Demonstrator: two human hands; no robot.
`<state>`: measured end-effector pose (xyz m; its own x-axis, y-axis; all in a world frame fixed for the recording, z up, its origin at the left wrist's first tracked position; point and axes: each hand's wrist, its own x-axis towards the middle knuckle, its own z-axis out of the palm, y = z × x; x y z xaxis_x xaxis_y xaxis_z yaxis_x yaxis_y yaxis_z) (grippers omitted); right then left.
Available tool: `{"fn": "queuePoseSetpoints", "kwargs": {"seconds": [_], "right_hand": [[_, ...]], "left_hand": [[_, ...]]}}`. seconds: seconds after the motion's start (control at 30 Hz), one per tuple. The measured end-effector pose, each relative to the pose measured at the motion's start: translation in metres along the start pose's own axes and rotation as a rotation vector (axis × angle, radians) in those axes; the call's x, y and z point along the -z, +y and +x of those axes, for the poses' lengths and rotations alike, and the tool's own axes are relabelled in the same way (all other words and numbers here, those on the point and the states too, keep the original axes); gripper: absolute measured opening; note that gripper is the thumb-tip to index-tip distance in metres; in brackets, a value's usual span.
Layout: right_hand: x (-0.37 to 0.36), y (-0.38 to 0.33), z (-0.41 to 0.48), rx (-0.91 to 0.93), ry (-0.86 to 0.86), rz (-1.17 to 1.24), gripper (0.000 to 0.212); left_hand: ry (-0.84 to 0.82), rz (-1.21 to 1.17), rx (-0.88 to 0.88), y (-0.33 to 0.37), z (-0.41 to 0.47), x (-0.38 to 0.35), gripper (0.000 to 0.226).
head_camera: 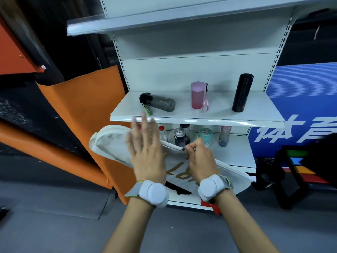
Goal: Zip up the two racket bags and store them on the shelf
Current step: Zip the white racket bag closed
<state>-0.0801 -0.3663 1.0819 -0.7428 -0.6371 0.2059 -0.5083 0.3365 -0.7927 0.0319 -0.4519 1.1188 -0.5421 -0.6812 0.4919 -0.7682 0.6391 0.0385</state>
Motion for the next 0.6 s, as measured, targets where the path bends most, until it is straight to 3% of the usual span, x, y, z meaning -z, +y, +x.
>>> {"fn": "queuePoseSetpoints", "kwargs": {"seconds": [0.07,0.1,0.6], "right_hand": [[0.001,-0.01,-0.001,0.039,-0.002,0.006,0.016],[0.002,-0.013,-0.001,0.047,-0.003,0.019,0.015],[0.008,0.02,0.004,-0.12,-0.041,0.058,0.016]], "left_hand": [[-0.092,0.122,-0.147,0.009,0.003,-0.003,0.061],[-0.117,0.149,-0.162,0.011,0.003,-0.001,0.054],[0.006,0.031,-0.04,-0.002,-0.004,-0.014,0.026]]}}
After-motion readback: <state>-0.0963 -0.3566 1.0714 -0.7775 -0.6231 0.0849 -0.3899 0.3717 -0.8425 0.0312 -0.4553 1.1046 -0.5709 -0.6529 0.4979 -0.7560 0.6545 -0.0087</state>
